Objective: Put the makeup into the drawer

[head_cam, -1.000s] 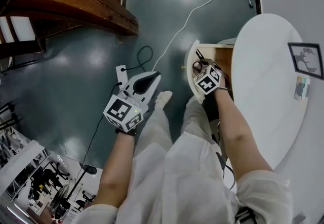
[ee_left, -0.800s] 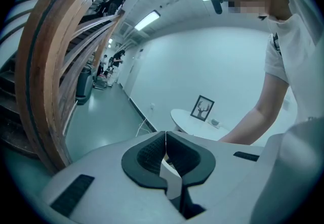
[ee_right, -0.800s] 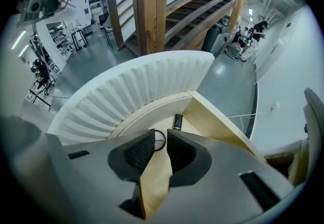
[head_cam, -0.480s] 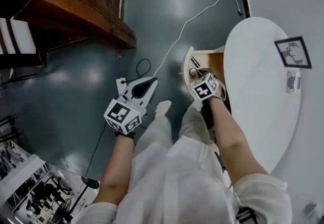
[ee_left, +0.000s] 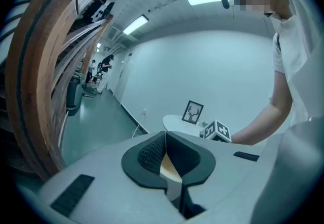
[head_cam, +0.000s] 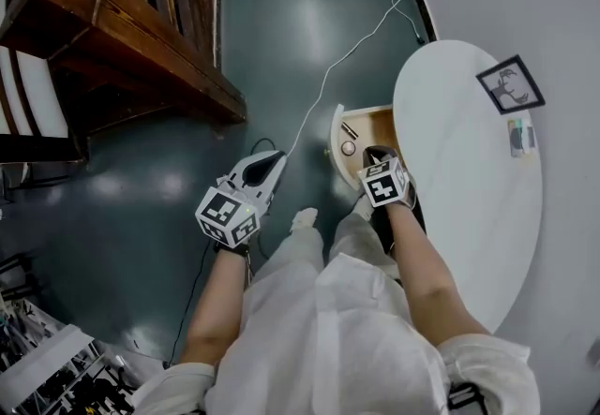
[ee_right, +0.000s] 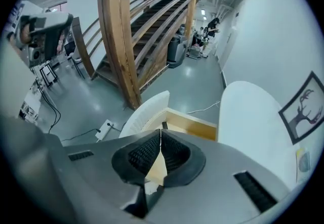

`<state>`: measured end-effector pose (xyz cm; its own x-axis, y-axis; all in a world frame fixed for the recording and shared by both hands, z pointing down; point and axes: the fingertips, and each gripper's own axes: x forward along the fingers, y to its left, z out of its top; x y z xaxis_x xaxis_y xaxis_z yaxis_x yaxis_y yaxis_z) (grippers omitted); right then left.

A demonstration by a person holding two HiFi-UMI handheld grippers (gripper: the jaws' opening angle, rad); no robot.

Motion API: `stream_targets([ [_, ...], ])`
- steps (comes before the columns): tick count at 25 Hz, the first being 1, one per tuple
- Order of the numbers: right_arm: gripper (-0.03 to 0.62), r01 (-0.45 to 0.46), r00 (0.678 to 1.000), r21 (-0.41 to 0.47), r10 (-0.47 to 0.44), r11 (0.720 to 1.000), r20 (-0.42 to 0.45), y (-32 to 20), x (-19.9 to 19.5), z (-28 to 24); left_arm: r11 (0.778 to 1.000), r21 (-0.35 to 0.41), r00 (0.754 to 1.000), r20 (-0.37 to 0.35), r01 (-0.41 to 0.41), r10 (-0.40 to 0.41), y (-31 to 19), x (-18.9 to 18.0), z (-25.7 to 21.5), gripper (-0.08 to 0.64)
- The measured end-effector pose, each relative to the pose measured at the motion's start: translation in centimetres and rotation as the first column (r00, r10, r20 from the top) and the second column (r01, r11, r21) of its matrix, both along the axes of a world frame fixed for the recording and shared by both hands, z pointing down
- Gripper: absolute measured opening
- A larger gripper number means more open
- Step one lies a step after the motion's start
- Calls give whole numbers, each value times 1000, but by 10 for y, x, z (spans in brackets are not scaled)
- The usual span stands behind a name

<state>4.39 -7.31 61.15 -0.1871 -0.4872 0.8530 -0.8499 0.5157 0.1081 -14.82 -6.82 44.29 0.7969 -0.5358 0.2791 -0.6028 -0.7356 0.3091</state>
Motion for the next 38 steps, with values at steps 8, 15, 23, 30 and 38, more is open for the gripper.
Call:
stream_targets([
  [8, 12, -221, 972, 160, 204, 962, 114, 16, 36, -85, 995, 62, 997, 7, -79, 78, -11, 7, -32, 17],
  [15, 12, -367, 917, 356, 269, 859, 295, 29, 65, -176, 987, 111, 993, 0, -117, 117, -17, 14, -58, 18],
  [23, 12, -482, 864, 510, 291, 712, 411, 64, 93, -261, 974, 200, 992, -47, -105, 117, -24, 15, -105, 18],
  [30, 12, -509, 854, 596, 279, 621, 439, 94, 98, -310, 957, 270, 987, -94, -104, 134, -21, 13, -143, 17],
  [38, 9, -500, 864, 655, 277, 566, 421, 112, 102, -341, 947, 310, 981, -145, -80, 130, -17, 6, -166, 18],
])
